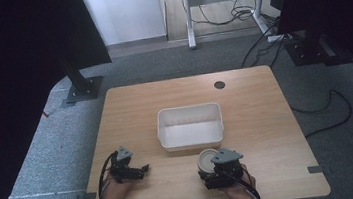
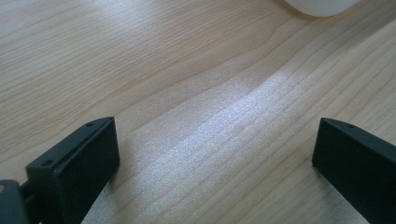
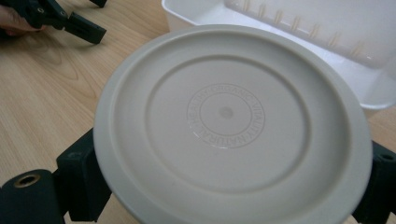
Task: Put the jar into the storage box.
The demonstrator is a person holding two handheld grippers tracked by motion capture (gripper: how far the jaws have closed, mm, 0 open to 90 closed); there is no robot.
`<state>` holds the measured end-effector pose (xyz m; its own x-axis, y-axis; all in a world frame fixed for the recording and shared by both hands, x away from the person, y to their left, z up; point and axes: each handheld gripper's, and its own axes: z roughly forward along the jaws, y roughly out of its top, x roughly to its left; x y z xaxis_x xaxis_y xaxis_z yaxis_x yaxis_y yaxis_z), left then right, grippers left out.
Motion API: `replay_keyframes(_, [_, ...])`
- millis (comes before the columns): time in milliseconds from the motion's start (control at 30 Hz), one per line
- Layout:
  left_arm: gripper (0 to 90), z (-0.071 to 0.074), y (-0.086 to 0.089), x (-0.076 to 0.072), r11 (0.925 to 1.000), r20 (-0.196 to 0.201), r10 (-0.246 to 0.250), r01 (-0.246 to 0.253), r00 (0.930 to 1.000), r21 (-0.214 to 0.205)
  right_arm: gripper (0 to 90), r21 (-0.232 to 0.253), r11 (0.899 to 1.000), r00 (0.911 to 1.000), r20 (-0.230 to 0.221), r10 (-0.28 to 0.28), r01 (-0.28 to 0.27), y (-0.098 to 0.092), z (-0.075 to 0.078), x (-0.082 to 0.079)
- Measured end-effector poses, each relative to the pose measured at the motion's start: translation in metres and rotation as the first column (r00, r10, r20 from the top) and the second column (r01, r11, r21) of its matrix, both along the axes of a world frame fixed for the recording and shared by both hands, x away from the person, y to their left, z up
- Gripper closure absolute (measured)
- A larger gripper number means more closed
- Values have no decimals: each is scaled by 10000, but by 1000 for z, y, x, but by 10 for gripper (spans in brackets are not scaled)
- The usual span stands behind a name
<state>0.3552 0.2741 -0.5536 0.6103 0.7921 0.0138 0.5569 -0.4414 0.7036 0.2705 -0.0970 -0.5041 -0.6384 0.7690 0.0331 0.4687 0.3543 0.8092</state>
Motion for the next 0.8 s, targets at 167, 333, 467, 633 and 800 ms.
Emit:
replay_keyframes(167, [5,0,0,0,10000,0,-13,13,10000,3,92,34,10000,10000,9,77,-77,5,3,7])
replay_keyframes(333, [6,0,0,0,10000,3,-30,30,10000,6,92,61,9999,9999,7,101,-101,11,8,16])
replay_keyframes(467, [6,0,0,0,10000,3,-34,34,10000,6,92,93,9999,10000,8,77,-77,13,11,21])
replay_keyframes(633, [5,0,0,1,10000,4,-38,38,10000,10,92,48,10000,10000,30,66,-67,18,14,27])
replay_keyframes(800, [5,0,0,1,10000,2,-44,44,10000,8,91,2,10000,9999,95,40,-40,22,19,35])
